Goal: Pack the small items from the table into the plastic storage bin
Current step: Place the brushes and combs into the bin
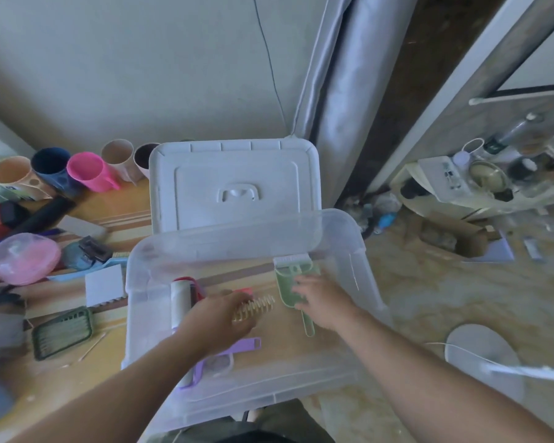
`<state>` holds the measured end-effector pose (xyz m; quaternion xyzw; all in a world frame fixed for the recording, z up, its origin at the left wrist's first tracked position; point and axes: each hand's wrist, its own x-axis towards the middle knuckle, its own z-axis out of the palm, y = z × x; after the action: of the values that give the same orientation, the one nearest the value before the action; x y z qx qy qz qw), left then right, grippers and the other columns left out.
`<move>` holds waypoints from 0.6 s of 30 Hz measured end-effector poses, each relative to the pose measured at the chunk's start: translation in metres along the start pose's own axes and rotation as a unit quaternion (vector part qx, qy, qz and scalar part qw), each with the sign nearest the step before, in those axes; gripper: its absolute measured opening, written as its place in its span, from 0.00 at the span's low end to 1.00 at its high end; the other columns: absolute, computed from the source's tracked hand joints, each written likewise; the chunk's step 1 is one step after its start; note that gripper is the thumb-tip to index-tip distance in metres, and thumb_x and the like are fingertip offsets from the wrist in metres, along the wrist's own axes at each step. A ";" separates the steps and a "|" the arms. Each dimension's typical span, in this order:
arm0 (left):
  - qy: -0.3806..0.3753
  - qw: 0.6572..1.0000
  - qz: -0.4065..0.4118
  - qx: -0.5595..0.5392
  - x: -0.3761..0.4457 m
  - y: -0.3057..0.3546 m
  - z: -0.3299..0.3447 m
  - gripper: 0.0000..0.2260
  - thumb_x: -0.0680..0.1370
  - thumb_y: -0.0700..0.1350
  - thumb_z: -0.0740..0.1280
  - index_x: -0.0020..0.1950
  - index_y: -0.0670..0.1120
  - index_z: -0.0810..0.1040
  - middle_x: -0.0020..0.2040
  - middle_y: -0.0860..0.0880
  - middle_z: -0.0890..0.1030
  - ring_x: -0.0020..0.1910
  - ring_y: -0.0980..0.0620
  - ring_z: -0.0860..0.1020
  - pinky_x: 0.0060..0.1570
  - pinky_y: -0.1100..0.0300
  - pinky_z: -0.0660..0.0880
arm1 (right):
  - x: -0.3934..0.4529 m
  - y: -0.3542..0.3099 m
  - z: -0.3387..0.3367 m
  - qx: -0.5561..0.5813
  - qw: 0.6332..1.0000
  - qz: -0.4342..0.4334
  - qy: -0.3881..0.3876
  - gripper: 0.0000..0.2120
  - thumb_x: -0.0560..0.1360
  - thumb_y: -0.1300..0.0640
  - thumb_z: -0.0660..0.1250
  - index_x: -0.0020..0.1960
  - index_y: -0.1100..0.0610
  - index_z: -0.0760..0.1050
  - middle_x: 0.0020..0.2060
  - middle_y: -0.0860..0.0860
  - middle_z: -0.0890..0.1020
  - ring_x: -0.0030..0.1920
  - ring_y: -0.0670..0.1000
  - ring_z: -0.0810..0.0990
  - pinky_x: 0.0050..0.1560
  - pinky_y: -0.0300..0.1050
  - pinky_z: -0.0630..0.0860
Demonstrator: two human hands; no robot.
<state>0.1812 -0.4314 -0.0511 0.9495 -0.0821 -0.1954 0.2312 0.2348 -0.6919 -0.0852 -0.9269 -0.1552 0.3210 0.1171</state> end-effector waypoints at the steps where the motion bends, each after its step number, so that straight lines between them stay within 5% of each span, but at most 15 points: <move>1: -0.007 1.000 -0.002 0.002 0.001 0.001 0.001 0.21 0.76 0.65 0.65 0.66 0.58 0.76 0.55 0.55 0.80 0.54 0.52 0.80 0.52 0.57 0.76 | -0.002 0.001 0.003 -0.039 0.997 0.016 -0.059 0.20 0.81 0.45 0.68 0.70 0.52 0.78 0.72 0.50 0.76 0.72 0.58 0.73 0.70 0.59 0.72; 3: -0.019 1.000 -0.002 0.002 0.005 0.003 0.004 0.20 0.77 0.63 0.66 0.66 0.57 0.76 0.55 0.54 0.80 0.54 0.51 0.79 0.53 0.56 0.76 | -0.006 0.001 0.007 -0.063 0.993 0.029 -0.100 0.20 0.79 0.42 0.68 0.66 0.51 0.79 0.63 0.50 0.80 0.65 0.60 0.78 0.63 0.58 0.77; 6: -0.026 1.000 0.006 -0.009 0.012 0.007 0.007 0.19 0.78 0.62 0.65 0.65 0.56 0.77 0.55 0.53 0.81 0.53 0.50 0.80 0.53 0.55 0.76 | -0.012 -0.004 -0.003 0.018 1.000 0.020 -0.005 0.21 0.81 0.48 0.66 0.73 0.48 0.75 0.68 0.50 0.79 0.67 0.58 0.78 0.62 0.54 0.78; 10: -0.030 0.998 -0.017 -0.052 0.013 0.018 0.011 0.22 0.78 0.64 0.66 0.66 0.52 0.72 0.54 0.50 0.83 0.52 0.46 0.81 0.48 0.53 0.75 | -0.018 -0.030 -0.018 0.106 0.989 -0.095 0.043 0.31 0.76 0.48 0.73 0.77 0.44 0.69 0.71 0.48 0.74 0.71 0.52 0.73 0.67 0.52 0.75; 13: -0.015 0.995 -0.042 -0.093 0.015 0.023 0.011 0.17 0.80 0.62 0.65 0.56 0.50 0.67 0.46 0.48 0.83 0.44 0.42 0.81 0.40 0.50 0.73 | -0.019 -0.047 -0.016 0.074 0.982 -0.162 0.058 0.33 0.73 0.47 0.76 0.76 0.44 0.70 0.69 0.47 0.72 0.69 0.53 0.69 0.66 0.51 0.73; 18: -0.055 0.970 -0.077 -0.225 0.014 0.016 0.004 0.14 0.84 0.57 0.58 0.50 0.49 0.73 0.40 0.54 0.84 0.40 0.56 0.82 0.49 0.50 0.79 | -0.007 -0.058 -0.001 -0.021 0.967 -0.199 0.160 0.29 0.69 0.54 0.77 0.68 0.48 0.73 0.61 0.50 0.78 0.59 0.57 0.76 0.60 0.58 0.77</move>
<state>0.1917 -0.4508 -0.0514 0.8642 0.0247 -0.2778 0.4187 0.2177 -0.6414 -0.0625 -0.9190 -0.3222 0.1355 0.1822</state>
